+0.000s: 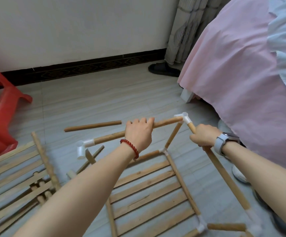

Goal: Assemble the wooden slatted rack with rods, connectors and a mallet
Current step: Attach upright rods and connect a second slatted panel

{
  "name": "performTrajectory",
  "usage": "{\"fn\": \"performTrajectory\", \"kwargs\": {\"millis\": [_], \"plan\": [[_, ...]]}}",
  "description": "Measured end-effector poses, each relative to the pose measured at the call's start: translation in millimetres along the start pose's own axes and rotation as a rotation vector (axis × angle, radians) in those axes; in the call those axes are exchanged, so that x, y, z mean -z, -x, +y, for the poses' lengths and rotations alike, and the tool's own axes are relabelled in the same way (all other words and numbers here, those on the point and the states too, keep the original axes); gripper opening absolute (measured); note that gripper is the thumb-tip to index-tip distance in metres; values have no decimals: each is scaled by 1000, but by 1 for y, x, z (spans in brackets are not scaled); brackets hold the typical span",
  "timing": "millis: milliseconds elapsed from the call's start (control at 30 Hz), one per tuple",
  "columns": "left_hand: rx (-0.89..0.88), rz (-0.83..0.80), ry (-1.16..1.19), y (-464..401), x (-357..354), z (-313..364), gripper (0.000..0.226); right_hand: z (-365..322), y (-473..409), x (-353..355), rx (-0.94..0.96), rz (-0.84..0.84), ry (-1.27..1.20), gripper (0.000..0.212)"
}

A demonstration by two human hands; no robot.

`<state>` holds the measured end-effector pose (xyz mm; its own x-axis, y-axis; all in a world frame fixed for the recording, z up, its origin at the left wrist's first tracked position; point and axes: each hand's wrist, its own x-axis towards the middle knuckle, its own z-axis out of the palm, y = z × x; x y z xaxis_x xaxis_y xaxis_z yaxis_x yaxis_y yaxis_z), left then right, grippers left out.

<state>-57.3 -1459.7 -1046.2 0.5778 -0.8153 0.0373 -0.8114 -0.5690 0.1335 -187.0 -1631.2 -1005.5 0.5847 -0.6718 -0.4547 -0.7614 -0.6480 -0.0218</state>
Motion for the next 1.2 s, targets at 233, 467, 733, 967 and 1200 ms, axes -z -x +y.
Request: {"fn": "performTrajectory", "kwargs": {"millis": [233,467,733,967,1200], "plan": [[-83,-37,145,-33,2,67,39,2,-29,-6,113,153,-757,41],[-40,-54,103,-52,-2,63,30,-11,-56,-8,159,162,-868,31],[-36,-91,125,-62,4,46,27,-12,-57,-16,157,219,-824,21],[-53,-154,152,-65,-7,53,25,-9,-52,-16,149,191,-882,19],[-28,-98,146,-65,-11,57,26,-9,-50,-17,155,180,-927,18]]}}
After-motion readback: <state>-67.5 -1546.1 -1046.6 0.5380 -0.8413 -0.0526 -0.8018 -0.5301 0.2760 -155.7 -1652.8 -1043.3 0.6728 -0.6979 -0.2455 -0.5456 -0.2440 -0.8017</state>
